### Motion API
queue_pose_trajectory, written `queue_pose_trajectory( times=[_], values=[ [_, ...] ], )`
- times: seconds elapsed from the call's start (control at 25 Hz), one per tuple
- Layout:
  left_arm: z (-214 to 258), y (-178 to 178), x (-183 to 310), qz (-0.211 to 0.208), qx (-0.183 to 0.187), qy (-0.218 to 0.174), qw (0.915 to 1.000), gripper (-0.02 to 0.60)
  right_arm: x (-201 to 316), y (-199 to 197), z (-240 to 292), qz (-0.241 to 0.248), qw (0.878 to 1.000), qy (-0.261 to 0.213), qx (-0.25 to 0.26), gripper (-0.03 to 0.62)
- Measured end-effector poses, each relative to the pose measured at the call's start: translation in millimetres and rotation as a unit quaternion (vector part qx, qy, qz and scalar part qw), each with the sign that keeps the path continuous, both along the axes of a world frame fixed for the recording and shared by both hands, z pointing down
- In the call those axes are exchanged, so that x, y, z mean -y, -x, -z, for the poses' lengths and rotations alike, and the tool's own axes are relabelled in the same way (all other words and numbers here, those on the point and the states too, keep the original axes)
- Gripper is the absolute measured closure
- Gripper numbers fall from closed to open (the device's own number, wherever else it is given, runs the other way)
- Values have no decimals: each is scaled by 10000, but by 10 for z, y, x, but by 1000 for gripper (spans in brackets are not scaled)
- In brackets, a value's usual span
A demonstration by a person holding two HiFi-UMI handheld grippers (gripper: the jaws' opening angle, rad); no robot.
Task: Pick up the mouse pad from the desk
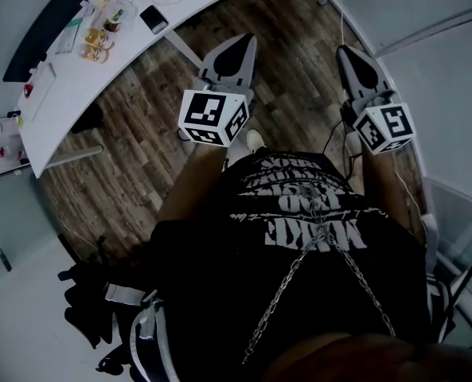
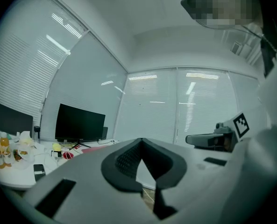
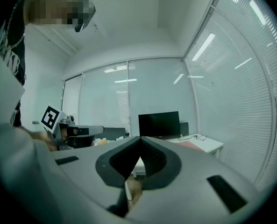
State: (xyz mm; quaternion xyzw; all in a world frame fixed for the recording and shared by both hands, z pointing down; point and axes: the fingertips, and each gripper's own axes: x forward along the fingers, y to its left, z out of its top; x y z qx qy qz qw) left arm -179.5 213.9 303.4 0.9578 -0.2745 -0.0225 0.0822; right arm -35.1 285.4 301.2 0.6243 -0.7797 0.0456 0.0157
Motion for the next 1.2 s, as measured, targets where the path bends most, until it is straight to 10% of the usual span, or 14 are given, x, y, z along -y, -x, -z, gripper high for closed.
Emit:
queue_pose_trajectory(
  times=[0.56,1.2],
  values=[
    [-23,127,420,131,-206,88,9997,574,339,194,60,123,9999,-3,-66,594],
    [-318,-484,1090,213,136,376,9990,574,1098,-469,-193,204,9995,183,148,594]
  ],
)
